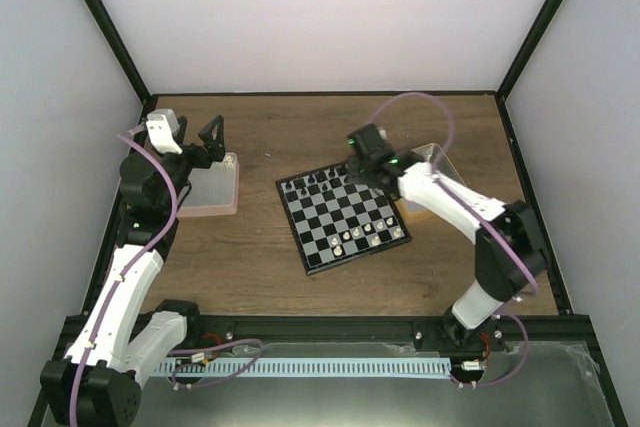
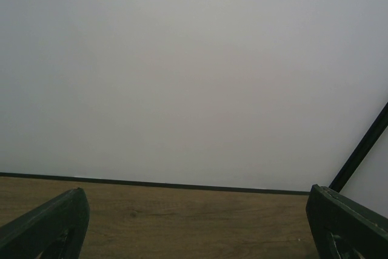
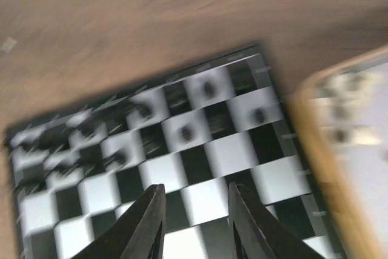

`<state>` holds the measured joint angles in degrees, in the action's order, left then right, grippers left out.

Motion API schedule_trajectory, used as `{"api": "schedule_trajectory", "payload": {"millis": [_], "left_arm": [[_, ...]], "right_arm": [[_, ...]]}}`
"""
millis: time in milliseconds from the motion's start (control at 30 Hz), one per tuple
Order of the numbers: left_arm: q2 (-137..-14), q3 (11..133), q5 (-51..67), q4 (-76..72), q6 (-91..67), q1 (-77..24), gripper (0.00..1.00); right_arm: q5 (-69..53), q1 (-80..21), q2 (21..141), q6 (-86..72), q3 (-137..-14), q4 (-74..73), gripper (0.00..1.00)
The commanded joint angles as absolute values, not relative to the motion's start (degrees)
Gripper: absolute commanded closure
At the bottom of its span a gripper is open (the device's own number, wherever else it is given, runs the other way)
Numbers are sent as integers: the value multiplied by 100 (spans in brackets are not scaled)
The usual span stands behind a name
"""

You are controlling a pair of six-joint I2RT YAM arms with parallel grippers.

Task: Set up the chess pieces on the board
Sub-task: Pick up the chess piece from the storage box.

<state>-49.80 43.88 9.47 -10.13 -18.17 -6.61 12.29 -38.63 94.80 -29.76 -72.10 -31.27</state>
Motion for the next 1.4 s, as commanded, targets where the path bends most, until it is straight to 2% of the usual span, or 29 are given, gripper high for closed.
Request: {"api": "schedule_trajectory", "payload": {"millis": [0, 100, 300, 633, 933, 1067, 1267, 1367], "left_arm": [[-4956, 4506, 991, -1038, -1784, -633, 0], [-4979, 4508, 982, -1035, -1784, -633, 0], [-5010, 4506, 969, -1031, -1784, -633, 0], [-5025, 4502, 958, -1037, -1784, -633, 0], [-5036, 4500, 975, -1035, -1784, -633, 0], [-5036, 4507, 967, -1035, -1784, -633, 0], [-5061, 4507, 967, -1044, -1793, -633, 0], [-5082, 4516, 996, -1054, -1806, -633, 0]], "right_arm": [[1515, -2821, 8906, -3183, -6663, -2863, 67], [1247, -2152, 8861, -3176, -6380, -2682, 61], [534, -1275, 9530, -3093, -6359, -2152, 60], [473, -1076, 10773, -3020, -7176, -1969, 66], [492, -1030, 11275, -2940, -7400, -1796, 67], [501, -1020, 11372, -2893, -7390, -1762, 72], [479, -1011, 11305, -2971, -7202, -1664, 87], [481, -1006, 11098, -3102, -7044, -1557, 89]]}}
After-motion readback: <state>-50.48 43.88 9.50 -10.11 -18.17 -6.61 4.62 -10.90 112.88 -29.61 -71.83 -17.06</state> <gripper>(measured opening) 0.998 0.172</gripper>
